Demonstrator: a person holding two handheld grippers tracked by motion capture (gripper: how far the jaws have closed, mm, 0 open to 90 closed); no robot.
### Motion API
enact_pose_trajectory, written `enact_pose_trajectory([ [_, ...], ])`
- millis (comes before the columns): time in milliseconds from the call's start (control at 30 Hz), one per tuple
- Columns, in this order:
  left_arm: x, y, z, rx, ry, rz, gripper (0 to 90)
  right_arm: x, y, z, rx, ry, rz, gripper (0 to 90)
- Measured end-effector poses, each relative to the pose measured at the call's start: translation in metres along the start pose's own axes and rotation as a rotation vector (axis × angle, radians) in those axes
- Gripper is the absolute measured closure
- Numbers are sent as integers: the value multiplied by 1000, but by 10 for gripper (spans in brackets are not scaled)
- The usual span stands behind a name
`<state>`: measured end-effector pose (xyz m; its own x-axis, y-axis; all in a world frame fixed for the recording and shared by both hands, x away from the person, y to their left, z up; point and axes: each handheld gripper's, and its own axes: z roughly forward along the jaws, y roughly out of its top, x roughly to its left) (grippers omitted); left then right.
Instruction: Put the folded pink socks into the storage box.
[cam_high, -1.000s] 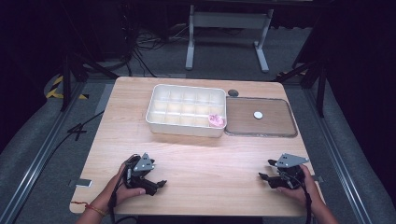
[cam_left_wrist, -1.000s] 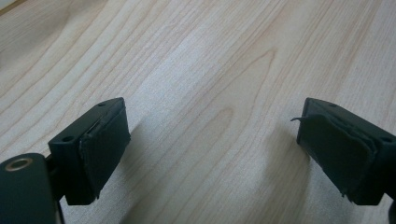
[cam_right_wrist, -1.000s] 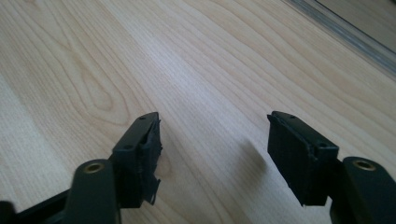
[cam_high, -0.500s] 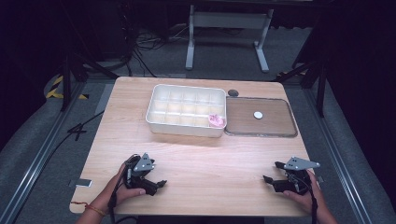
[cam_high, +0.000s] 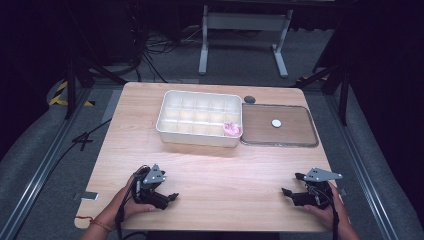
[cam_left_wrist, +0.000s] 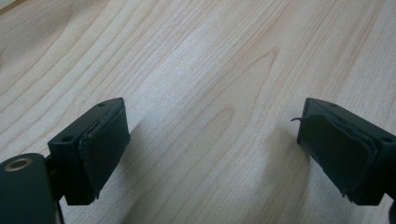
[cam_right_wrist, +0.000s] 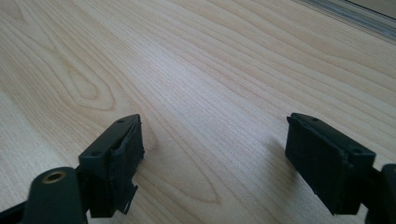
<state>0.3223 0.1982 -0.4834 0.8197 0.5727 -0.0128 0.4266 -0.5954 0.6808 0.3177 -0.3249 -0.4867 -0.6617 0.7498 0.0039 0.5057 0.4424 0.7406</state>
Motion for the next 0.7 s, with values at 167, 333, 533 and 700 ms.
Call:
enact_pose_trajectory([
  [167,0,0,0,0,-2,1,92,0,0,0,0,-1,0,193],
  [333,0,0,0,2,0,0,92,0,0,0,2,3,-4,184],
  [533,0,1,1,0,3,-3,90,0,0,0,3,6,-6,177],
  [700,0,1,1,6,10,-7,89,1,0,1,6,8,-11,158],
])
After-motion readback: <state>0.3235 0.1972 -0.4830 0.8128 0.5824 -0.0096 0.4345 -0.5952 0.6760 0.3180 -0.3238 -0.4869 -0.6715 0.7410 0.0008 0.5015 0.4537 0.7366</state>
